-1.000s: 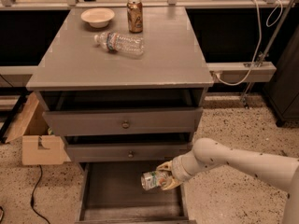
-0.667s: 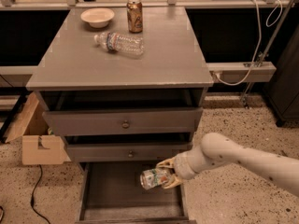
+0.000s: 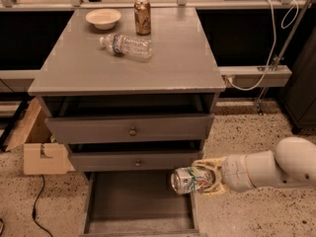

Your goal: Pick 7up can from bottom drawer and place on counter

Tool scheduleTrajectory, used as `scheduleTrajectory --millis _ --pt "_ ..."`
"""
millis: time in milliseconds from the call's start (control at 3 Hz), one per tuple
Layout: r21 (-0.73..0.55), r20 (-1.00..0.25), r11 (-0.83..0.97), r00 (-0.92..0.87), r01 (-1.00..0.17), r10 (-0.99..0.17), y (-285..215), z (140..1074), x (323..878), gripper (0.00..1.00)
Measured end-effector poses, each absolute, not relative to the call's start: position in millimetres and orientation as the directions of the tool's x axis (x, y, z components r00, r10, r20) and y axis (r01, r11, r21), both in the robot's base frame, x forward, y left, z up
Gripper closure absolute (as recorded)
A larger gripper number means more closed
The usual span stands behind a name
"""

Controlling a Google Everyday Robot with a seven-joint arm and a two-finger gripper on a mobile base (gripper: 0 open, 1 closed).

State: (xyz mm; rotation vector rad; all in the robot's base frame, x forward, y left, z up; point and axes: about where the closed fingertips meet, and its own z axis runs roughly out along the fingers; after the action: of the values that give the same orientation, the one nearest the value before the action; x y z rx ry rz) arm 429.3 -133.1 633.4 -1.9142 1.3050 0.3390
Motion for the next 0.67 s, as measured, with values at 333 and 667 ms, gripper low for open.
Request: scheduleTrajectory --millis 333,667 --pt "-0.540 -0.546 -0.104 0.441 -0.835 -0.712 -155.9 706.2 423.4 1.00" --pt "-0.540 -0.545 -0.103 0.440 -0.836 -0.713 -156.4 706.3 423.2 1.00"
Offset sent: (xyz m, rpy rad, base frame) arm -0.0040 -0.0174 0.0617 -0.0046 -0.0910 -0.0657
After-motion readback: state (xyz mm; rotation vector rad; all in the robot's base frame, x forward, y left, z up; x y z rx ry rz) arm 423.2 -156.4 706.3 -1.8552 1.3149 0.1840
